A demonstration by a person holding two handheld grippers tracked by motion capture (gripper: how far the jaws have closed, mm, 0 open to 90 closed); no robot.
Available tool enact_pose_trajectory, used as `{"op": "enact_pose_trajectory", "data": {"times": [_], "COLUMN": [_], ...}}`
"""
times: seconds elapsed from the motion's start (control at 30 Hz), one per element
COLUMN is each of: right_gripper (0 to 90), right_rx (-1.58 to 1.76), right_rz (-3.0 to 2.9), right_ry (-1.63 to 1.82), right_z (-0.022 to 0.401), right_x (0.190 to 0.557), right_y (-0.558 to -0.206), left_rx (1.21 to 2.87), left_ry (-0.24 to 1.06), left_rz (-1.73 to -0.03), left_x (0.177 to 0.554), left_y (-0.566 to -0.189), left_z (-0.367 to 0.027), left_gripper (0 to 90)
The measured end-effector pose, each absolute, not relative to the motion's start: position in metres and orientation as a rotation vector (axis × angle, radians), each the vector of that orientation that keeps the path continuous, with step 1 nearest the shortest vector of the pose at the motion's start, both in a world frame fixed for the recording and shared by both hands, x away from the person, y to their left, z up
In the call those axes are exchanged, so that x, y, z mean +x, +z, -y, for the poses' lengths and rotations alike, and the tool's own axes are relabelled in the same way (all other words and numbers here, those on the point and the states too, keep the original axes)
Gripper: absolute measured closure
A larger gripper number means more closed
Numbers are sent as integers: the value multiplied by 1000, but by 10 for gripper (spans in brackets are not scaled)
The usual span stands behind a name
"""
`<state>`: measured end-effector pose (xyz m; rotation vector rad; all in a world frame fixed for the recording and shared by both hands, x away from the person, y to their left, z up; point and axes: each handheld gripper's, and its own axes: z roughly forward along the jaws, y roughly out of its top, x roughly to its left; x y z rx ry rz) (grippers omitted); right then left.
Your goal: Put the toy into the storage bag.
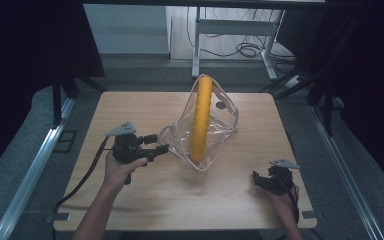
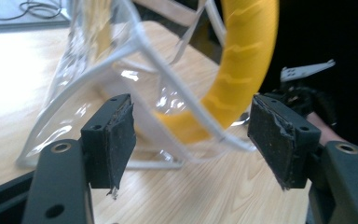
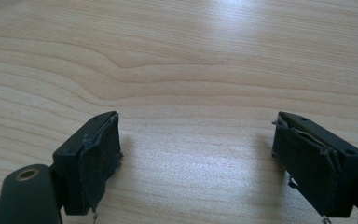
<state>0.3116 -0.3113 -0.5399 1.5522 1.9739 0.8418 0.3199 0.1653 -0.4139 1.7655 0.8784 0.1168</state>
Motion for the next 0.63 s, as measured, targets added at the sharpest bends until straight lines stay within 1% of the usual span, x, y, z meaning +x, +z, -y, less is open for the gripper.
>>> {"op": "enact_pose_trajectory", "data": {"times": [0.07, 0.13, 0.47, 0.63], "right_gripper": [152, 152, 152, 152], "right_rx": [1551, 1552, 1554, 1554], "right_rz": [-1974, -1973, -1974, -1972], "right_ry": [842, 842, 840, 843], "right_z": [311, 311, 311, 311], "right_x": [312, 312, 312, 312], "right_y": [-540, -540, -540, -540], "left_rx": [1762, 1749, 1812, 1800], "left_ry": [119, 117, 144, 139], "left_rz": [-900, -914, -953, -972], "left_x": [318, 315, 309, 308], "left_y": [-420, -425, -443, -447], "left_z": [-170, -174, -179, -183], "left_gripper": [321, 355, 345, 345]}}
